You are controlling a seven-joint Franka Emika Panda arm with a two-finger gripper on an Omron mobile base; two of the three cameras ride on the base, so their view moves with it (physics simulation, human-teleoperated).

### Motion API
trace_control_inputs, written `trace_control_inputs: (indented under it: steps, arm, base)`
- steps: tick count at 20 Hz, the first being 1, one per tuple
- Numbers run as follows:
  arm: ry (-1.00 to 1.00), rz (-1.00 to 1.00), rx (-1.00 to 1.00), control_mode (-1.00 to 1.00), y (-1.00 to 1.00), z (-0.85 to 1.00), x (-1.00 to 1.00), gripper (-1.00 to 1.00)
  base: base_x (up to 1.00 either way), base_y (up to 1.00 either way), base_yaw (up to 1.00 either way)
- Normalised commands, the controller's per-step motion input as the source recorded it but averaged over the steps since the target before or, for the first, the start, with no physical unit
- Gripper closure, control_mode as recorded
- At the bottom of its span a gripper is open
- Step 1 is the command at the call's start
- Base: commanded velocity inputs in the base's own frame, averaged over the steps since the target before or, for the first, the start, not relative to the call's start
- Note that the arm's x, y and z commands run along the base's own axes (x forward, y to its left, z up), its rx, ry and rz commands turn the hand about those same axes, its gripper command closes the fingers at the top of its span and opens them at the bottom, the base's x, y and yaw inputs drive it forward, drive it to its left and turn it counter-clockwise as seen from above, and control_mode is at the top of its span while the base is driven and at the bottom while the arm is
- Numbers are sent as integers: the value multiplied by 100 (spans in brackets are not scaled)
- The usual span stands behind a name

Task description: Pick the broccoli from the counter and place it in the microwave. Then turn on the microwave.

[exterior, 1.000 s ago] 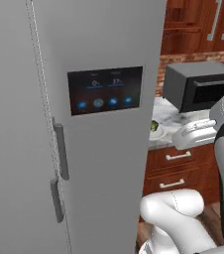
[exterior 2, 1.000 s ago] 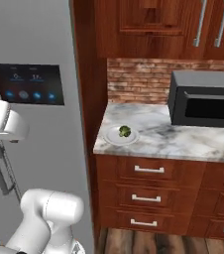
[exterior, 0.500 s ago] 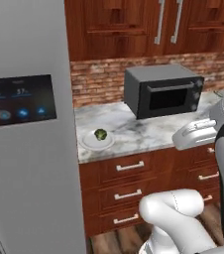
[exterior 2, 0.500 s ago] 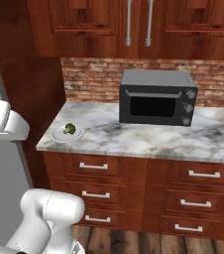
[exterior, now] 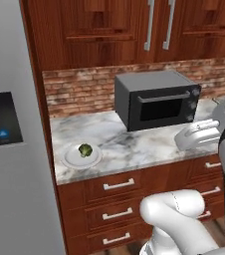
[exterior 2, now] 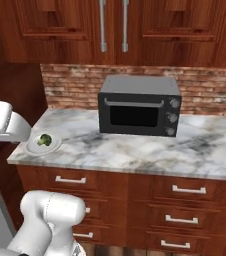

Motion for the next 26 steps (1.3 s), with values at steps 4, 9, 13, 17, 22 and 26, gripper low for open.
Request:
trace_control_inputs:
  steps: [4,9,13,17,22,26]
  arm:
    - [0,0,0,100,0,0,0,-100]
    - [0,0,0,100,0,0,0,-100]
    - [3,9,3,-100,1,-13,7,-100]
    - [8,13,8,-100,8,-32,52,-100]
    - [13,2,4,-100,29,-23,66,-100]
    - [10,-12,0,-100,51,-17,51,-100]
  base:
    - [54,0,16]
    - [31,0,22]
    - [1,0,11]
    - [0,0,0]
    - [0,0,0]
    - [0,0,0]
